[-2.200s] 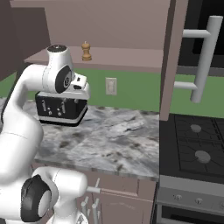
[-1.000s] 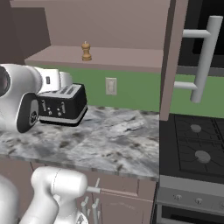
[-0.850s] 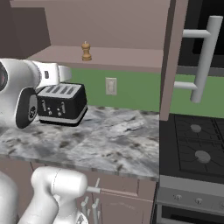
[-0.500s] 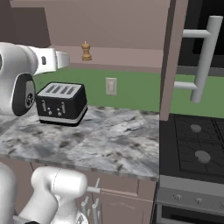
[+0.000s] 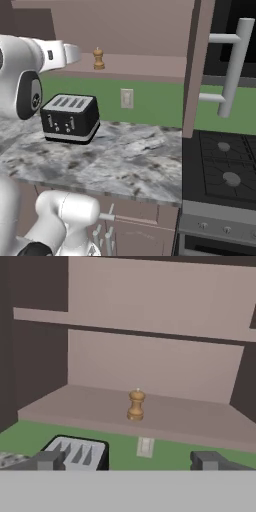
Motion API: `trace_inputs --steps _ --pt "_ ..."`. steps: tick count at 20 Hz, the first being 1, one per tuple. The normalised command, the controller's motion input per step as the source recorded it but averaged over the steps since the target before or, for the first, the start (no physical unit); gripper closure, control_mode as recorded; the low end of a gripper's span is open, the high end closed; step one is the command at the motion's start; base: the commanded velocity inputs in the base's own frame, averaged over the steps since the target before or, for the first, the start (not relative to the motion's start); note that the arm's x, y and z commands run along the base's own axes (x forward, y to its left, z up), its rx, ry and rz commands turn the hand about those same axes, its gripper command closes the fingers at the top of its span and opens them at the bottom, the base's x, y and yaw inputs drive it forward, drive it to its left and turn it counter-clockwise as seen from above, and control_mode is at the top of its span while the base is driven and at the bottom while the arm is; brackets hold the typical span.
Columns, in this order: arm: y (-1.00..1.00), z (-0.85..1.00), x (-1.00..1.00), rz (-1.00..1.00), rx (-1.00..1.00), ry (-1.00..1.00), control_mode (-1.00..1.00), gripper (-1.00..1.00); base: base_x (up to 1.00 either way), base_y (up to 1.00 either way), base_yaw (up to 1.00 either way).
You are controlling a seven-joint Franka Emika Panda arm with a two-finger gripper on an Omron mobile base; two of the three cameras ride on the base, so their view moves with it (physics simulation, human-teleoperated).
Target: Retrieve the shaker from the cabinet and place it next the steak on a plate on the dining table.
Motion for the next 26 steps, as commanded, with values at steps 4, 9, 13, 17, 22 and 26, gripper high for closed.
trace_inputs --steps 4,9,13,17,22,26 --pt "0.0 0.0 0.46 0.01 0.0 0.0 -1.0 -1.0 0.0 0.0 0.0" --pt "0.0 -0.02 0.49 0.02 0.0 0.0 -1.0 -1.0 0.0 0.0 0.0" --pt "0.0 -0.11 0.47 0.04 0.0 -0.01 -1.0 -1.0 0.0 0.0 0.0" --pt "0.0 -0.2 0.43 0.03 0.0 0.0 -1.0 -1.0 0.0 0.0 0.0" --pt "-0.05 -0.27 0.37 0.02 0.0 0.0 -1.0 -1.0 0.0 0.0 0.0" --pt "-0.06 -0.23 0.36 0.0 0.0 0.0 -1.0 -1.0 0.0 0.0 0.0"
